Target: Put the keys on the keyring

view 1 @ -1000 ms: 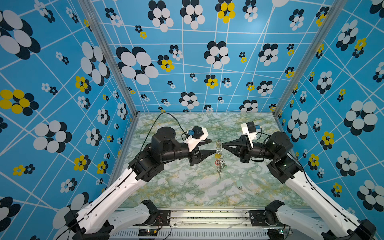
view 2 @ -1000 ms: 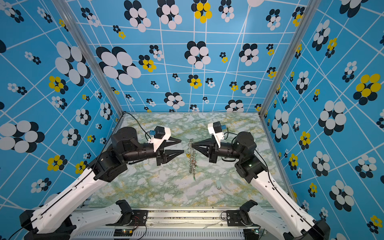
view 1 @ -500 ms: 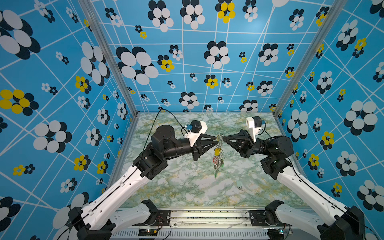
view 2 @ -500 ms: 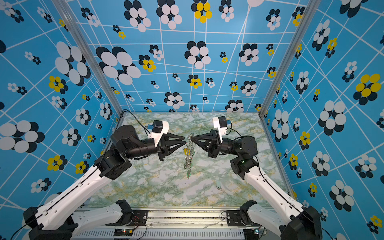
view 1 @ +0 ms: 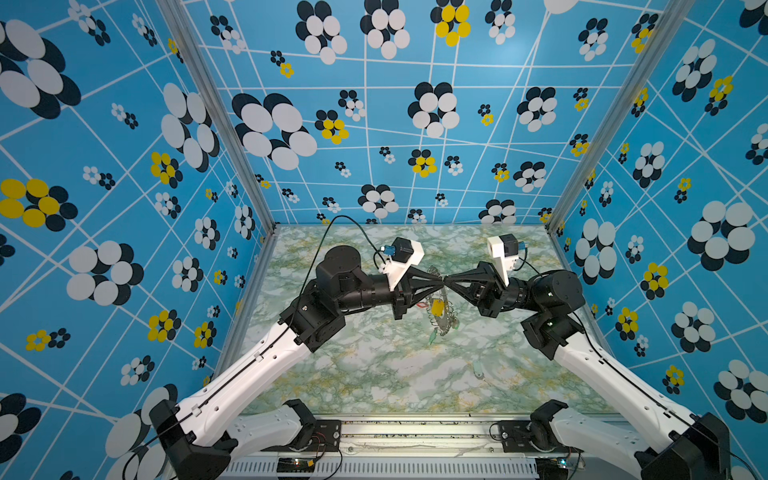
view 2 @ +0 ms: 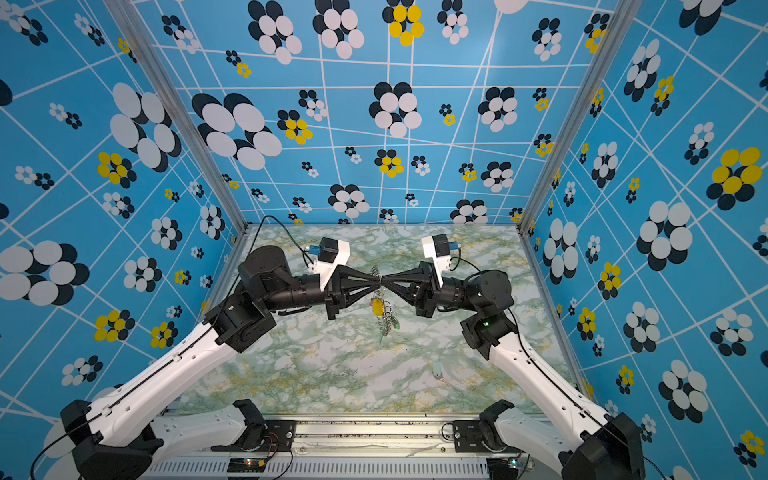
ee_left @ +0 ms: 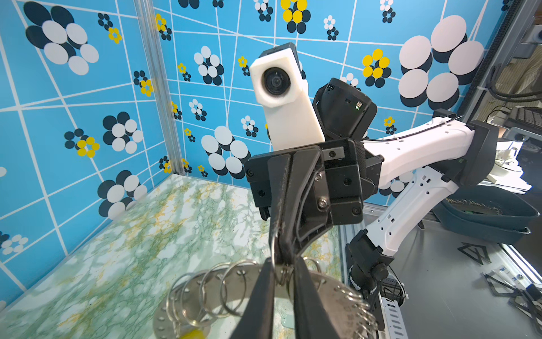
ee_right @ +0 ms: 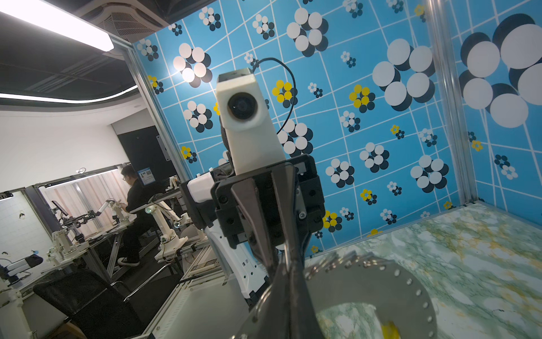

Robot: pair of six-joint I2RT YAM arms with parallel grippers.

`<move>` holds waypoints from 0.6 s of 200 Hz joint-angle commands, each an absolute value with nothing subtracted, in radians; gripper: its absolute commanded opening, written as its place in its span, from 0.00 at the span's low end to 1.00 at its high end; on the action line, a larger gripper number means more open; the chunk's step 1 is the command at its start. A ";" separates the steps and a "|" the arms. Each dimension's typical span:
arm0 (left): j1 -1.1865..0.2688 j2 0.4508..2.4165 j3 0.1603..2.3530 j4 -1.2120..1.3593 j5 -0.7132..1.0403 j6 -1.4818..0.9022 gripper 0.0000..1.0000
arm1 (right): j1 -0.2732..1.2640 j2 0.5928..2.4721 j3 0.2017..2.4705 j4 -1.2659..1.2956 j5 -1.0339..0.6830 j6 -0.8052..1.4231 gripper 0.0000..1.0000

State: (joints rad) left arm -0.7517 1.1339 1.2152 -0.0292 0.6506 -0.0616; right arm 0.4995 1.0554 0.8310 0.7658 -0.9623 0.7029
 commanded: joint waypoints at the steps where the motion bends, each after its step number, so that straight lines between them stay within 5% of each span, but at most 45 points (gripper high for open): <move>1: -0.742 1.143 1.255 0.002 0.664 -0.067 0.07 | 0.505 1.034 0.868 0.786 -0.984 0.681 0.00; 28: -0.742 1.140 1.250 0.012 0.660 -0.072 0.06 | 0.506 1.034 0.866 0.774 -0.991 0.675 0.00; 88: -0.741 1.137 1.244 0.020 0.652 -0.078 0.21 | 0.515 1.026 0.871 0.728 -0.993 0.644 0.00; 120: -0.742 1.138 1.248 0.009 0.655 -0.075 0.09 | 0.517 1.022 0.874 0.715 -0.992 0.637 0.00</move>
State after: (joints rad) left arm -0.7498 1.1362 1.2201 -0.0124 0.6544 -0.0711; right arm 0.5102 1.0496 0.8330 0.7086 -0.9791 0.6643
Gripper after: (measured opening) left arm 0.118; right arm 0.044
